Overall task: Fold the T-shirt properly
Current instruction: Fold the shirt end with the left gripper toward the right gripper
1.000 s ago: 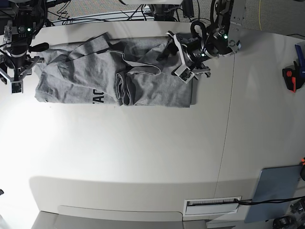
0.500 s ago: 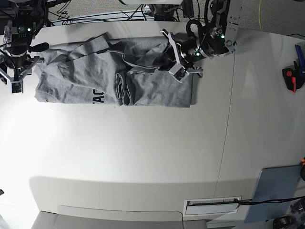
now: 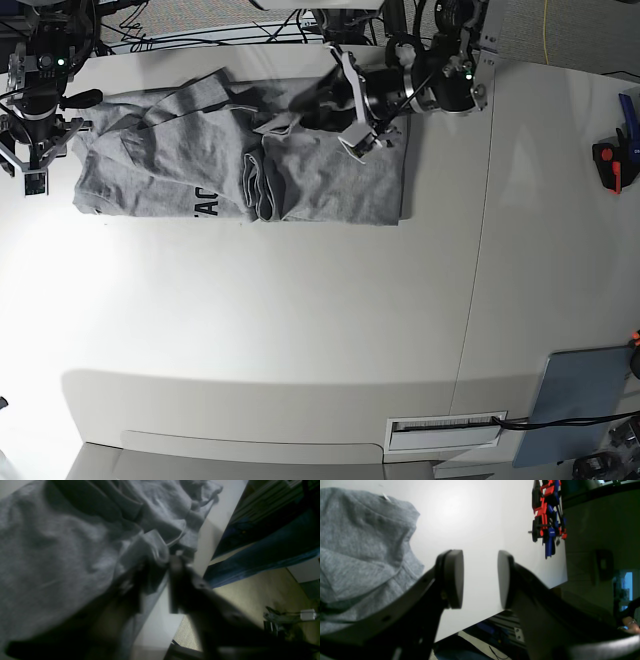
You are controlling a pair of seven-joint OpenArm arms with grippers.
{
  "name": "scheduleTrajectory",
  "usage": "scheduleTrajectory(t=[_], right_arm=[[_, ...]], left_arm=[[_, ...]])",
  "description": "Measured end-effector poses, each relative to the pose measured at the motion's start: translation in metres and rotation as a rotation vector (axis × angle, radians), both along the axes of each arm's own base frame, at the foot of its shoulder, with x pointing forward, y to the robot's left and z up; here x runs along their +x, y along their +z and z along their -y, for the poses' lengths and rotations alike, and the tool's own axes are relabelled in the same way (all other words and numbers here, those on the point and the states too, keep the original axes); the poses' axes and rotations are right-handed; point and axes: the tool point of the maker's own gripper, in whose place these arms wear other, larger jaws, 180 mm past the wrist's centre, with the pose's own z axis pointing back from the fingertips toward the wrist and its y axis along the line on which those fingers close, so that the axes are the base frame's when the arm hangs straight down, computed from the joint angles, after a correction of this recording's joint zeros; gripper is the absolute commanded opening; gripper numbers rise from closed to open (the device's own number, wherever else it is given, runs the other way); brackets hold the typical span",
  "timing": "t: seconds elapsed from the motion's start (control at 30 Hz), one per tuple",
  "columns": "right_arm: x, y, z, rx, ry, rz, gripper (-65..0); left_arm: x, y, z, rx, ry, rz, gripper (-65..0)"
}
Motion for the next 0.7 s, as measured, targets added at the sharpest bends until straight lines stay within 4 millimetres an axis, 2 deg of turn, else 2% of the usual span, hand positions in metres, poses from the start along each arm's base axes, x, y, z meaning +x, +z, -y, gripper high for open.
scheduleTrajectory(t=[0.23,0.33,0.5,0.7], right_arm=[[0.000,0.000,0.000,0.000,0.000,0.000,-42.2],[0.000,0.000,0.000,0.000,0.000,0.000,-42.2],[0.000,0.000,0.000,0.000,0.000,0.001,-42.2],[0.000,0.000,0.000,0.000,0.000,0.001,-42.2]], left_arm=[[-0.024,0.007,0.030,-0.043,-0.108,-0.004,-39.2],[-0.023,0.011,0.035,-0.049,-0.127,0.009,-39.2],[0.003,0.018,0.027,-0.035,-0.096,0.066,-39.2],[0.043,0.021,-0.004,0.011,0.021,0.124,-39.2]])
